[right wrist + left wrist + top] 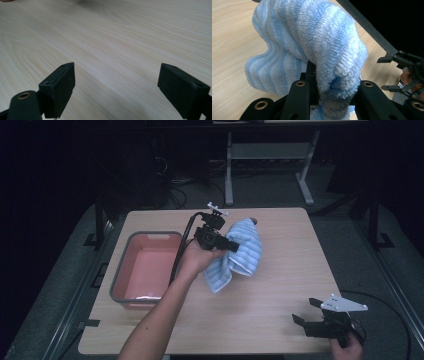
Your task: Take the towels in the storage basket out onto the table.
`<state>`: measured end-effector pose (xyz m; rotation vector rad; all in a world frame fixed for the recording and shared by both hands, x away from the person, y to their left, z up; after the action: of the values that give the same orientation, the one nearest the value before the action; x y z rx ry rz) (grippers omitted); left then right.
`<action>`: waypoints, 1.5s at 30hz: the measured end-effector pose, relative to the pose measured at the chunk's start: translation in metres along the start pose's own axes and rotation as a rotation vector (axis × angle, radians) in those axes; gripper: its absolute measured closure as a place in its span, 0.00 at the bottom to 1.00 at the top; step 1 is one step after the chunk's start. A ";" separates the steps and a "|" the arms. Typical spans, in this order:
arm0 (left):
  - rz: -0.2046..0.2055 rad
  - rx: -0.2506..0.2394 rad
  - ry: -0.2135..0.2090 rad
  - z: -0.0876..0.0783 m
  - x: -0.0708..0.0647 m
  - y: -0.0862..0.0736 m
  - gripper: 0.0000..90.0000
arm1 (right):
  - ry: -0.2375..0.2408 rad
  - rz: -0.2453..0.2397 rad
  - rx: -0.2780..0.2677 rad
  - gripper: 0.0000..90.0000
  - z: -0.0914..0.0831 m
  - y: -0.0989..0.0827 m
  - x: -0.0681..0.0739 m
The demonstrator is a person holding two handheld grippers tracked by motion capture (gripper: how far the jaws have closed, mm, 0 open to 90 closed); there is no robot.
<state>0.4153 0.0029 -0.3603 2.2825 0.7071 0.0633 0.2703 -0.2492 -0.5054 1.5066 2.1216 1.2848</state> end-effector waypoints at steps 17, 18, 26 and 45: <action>-0.021 0.017 -0.036 0.049 -0.005 -0.015 0.81 | -0.002 0.021 0.007 0.15 0.002 -0.002 -0.002; -0.024 0.017 -0.039 0.052 -0.005 -0.016 0.81 | -0.002 0.018 0.007 0.15 0.002 -0.002 -0.002; -0.040 0.013 -0.063 0.073 -0.007 -0.020 0.80 | -0.004 0.016 0.013 0.15 0.003 -0.002 -0.002; -0.063 0.048 -0.069 0.110 -0.008 -0.035 0.79 | -0.001 0.008 0.014 0.15 0.003 -0.003 -0.001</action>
<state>0.4192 -0.0508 -0.4627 2.2941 0.7504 -0.0626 0.2714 -0.2489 -0.5098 1.5222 2.1311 1.2745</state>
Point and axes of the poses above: each handheld gripper's, and its own axes: z roughly forward along the jaws, y roughly out of its top, x roughly to its left, the point moved 8 cm from there along z, roughly forward along the jaws, and after that the axes turned 15 degrees about z, right-handed, at the moved point
